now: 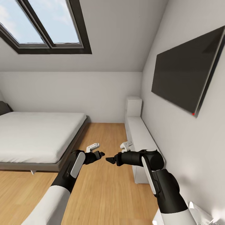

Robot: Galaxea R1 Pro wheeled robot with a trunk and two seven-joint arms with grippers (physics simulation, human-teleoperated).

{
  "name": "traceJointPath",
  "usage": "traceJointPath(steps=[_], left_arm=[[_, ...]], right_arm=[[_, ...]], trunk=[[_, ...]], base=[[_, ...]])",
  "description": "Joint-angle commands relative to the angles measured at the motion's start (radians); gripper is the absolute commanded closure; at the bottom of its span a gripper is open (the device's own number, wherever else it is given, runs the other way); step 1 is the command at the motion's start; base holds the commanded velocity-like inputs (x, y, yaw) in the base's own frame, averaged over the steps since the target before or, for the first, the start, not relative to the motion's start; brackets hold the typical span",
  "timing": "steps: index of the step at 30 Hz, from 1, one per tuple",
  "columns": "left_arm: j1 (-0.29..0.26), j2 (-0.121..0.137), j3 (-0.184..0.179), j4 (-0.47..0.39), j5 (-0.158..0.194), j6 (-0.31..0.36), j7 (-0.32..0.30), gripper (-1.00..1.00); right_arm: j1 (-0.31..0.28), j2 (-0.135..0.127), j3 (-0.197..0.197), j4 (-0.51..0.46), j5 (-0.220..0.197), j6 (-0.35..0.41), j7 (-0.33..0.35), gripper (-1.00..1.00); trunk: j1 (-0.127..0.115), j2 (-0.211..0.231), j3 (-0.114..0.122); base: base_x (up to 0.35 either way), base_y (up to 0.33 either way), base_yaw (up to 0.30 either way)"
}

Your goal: Attach the digital camera to the camera tripod in the bedroom.

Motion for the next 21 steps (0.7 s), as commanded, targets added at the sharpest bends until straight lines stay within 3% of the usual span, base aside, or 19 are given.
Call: traceJointPath(steps=[1, 8, 10, 15, 21], left_arm=[[-0.001, 0.001, -0.001, -0.001, 0.010, 0.002, 0.010, -1.00], [-0.001, 0.009, 0.001, 0.001, 0.008, -0.005, 0.044, -1.00], [-0.001, 0.010, 0.003, 0.001, 0.009, -0.008, 0.119, -1.00], [-0.001, 0.010, 0.004, -0.003, 0.013, -0.015, 0.234, -1.00], [-0.001, 0.007, 0.004, -0.002, 0.018, -0.028, 0.300, -1.00]], right_arm=[[-0.001, 0.000, -0.001, -0.001, 0.010, 0.003, 0.009, -1.00], [-0.001, 0.000, -0.001, -0.001, 0.010, 0.003, 0.009, -1.00], [-0.001, 0.000, -0.001, 0.000, 0.010, 0.003, 0.009, -1.00], [-0.001, 0.000, -0.001, 0.000, 0.010, 0.003, 0.009, -1.00], [-0.001, -0.001, -0.002, 0.000, 0.010, 0.003, 0.009, -1.00]], trunk=[[0.004, -0.008, -0.004], [0.031, -0.057, -0.026], [0.038, -0.071, -0.033], [0.058, -0.106, -0.048], [0.081, -0.148, -0.067]], base=[[0.000, 0.000, 0.000], [0.000, 0.000, 0.000], [0.000, 0.000, 0.000], [0.000, 0.000, 0.000], [0.000, 0.000, 0.000]])
